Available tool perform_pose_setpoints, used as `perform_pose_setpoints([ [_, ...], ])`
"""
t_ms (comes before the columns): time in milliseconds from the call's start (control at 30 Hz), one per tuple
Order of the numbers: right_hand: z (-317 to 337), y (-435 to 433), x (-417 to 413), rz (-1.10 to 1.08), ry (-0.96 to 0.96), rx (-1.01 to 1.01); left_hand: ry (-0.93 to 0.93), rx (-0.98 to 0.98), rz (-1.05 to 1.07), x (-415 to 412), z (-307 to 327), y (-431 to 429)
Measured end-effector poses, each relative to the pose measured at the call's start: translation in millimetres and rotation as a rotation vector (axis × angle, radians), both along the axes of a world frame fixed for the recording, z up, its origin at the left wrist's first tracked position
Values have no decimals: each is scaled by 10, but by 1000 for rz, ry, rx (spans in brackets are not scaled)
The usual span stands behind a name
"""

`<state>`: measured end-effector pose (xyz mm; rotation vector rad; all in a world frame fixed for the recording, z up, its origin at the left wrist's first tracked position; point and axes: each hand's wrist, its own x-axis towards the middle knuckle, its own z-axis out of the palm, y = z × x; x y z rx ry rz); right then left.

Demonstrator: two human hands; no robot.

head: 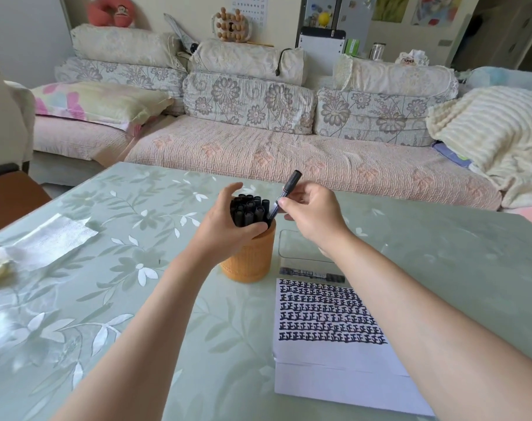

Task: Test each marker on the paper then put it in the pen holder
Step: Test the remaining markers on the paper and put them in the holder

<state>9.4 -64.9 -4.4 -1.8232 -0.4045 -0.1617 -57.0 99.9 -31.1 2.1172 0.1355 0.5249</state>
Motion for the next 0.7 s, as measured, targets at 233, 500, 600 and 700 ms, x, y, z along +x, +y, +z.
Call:
perform_pose_setpoints([
  [233, -124, 77, -40, 98, -172, -172, -147, 2, -4, 29, -6, -16],
  [500, -273, 18, 11, 147, -333, -341, -203, 81, -16, 79, 34, 40],
  [600, -266, -37, -3, 151, -251, -309, -260, 117, 15, 56, 36, 18],
  [700, -245, -169, 33, 99, -184, -479, -210, 193, 20, 34, 19, 6],
])
